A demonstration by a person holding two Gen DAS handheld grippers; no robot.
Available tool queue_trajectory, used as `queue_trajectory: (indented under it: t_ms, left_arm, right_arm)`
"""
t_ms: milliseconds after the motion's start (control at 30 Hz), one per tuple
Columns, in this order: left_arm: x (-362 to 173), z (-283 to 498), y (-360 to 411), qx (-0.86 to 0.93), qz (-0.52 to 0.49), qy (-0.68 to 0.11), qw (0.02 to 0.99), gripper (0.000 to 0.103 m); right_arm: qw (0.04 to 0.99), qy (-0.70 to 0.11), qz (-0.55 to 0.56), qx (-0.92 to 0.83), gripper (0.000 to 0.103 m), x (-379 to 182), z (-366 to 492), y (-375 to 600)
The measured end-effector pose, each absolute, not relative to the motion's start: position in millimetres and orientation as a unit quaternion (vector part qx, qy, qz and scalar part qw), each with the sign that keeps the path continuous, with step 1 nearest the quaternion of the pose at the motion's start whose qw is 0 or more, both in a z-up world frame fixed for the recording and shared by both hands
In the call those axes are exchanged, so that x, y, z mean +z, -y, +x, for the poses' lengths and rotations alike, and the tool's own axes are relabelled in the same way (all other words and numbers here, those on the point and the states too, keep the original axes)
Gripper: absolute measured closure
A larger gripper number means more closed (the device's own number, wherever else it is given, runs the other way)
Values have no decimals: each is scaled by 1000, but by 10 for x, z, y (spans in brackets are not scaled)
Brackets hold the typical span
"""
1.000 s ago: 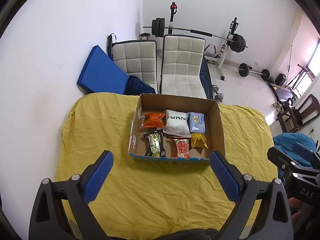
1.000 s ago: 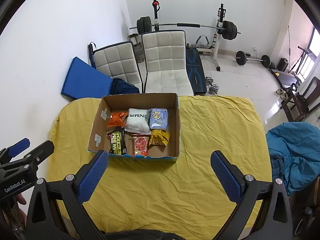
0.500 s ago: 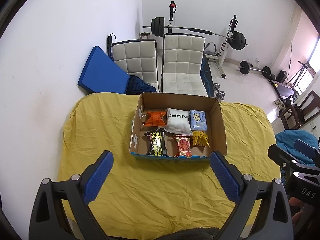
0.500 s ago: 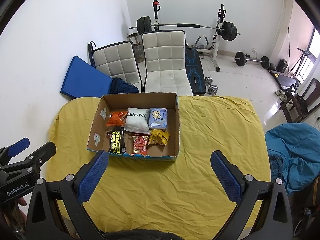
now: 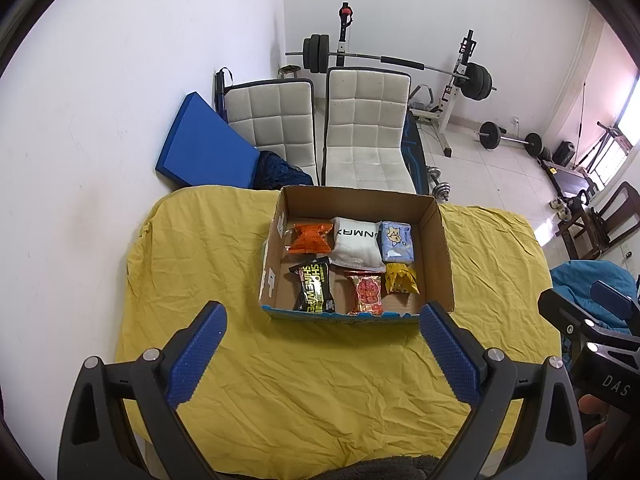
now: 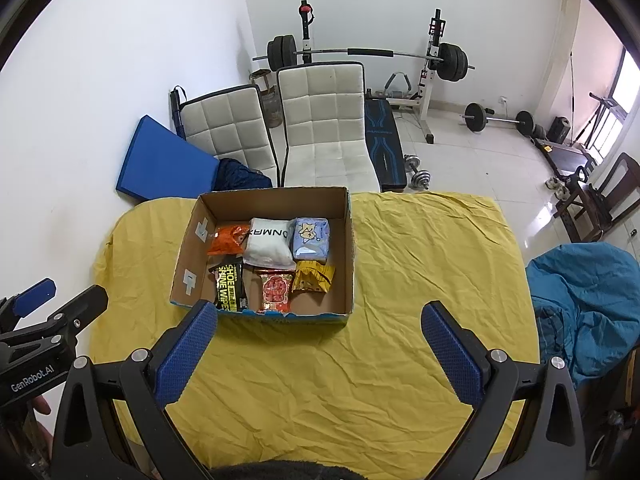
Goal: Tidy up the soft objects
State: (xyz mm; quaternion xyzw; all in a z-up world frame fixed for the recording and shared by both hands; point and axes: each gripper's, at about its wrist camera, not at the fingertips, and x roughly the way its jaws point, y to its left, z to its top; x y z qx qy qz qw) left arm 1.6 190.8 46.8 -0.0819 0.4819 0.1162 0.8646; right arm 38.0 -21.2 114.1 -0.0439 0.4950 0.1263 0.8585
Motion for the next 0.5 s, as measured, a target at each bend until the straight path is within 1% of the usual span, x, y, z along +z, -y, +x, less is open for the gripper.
queue_trajectory:
  t_ms: [500]
  left_arm:
    - [495, 49, -1948, 117, -80, -478, 867, 4]
  right_arm:
    - [859, -495, -43, 123, 0, 1141, 399, 219]
